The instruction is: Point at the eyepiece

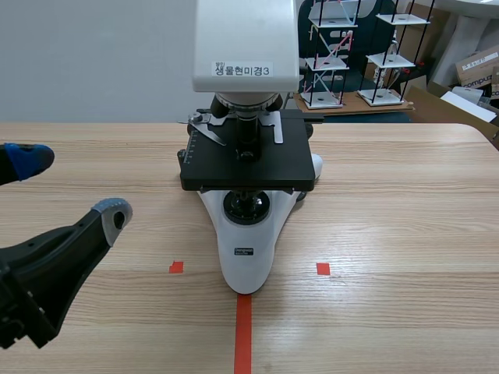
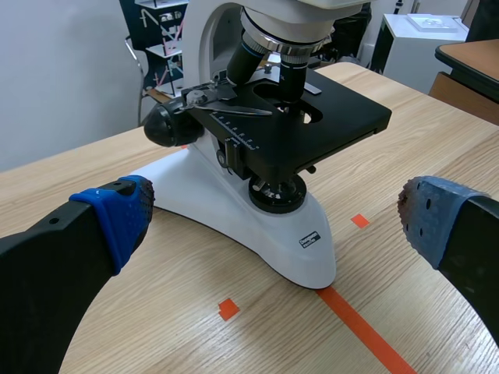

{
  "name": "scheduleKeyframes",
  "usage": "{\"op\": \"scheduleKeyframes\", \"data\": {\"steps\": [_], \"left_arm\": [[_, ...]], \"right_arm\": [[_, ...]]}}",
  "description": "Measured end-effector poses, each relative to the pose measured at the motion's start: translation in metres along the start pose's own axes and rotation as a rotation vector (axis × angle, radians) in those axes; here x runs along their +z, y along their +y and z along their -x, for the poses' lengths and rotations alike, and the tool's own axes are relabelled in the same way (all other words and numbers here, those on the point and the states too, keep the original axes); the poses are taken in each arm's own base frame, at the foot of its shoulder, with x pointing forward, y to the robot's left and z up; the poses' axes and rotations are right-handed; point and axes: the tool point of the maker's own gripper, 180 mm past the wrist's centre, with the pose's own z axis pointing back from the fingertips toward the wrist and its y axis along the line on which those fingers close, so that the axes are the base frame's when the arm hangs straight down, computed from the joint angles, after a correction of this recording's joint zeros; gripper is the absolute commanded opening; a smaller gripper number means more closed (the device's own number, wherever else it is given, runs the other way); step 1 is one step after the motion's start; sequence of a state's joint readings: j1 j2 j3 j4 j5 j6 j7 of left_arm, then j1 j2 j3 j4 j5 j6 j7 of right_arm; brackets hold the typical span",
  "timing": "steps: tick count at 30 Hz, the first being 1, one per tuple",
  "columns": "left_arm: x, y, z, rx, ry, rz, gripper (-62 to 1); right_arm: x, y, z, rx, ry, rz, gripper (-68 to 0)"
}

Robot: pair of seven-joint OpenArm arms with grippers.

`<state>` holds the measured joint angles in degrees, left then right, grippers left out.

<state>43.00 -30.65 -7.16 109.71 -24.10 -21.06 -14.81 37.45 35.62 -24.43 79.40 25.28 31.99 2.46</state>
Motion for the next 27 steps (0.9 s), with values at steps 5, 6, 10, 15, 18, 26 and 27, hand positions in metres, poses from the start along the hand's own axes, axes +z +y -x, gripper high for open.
{"op": "scheduleKeyframes", "data": {"steps": [5,6,10,15,18,26,27], "left_arm": [[0.0,0.0,0.0,0.0,0.0,0.0,1.4],[0.0,0.0,0.0,0.0,0.0,0.0,1.4],[0.0,0.0,0.0,0.0,0.0,0.0,1.4],[0.0,0.0,0.0,0.0,0.0,0.0,1.4],[0.0,0.0,0.0,0.0,0.0,0.0,1.4],[0.0,0.0,0.0,0.0,0.0,0.0,1.4],[0.0,0.0,0.0,0.0,0.0,0.0,1.4]], "right_arm": [[0.0003,0.006,0.0004,0.001,0.002,-0.034,-66.7],[0.0003,0.006,0.0004,0.001,0.002,-0.034,-66.7],[0.0006,0.0115,0.0004,0.001,0.002,-0.064,-66.7],[0.0005,0.0116,0.0004,0.0,0.002,-0.065,-66.7],[0.0005,0.0116,0.0004,0.0,0.002,-0.065,-66.7],[0.0005,0.0116,0.0004,0.0,0.002,-0.065,-66.7],[0.0005,0.0116,0.0004,0.0,0.002,-0.065,-66.7]]}}
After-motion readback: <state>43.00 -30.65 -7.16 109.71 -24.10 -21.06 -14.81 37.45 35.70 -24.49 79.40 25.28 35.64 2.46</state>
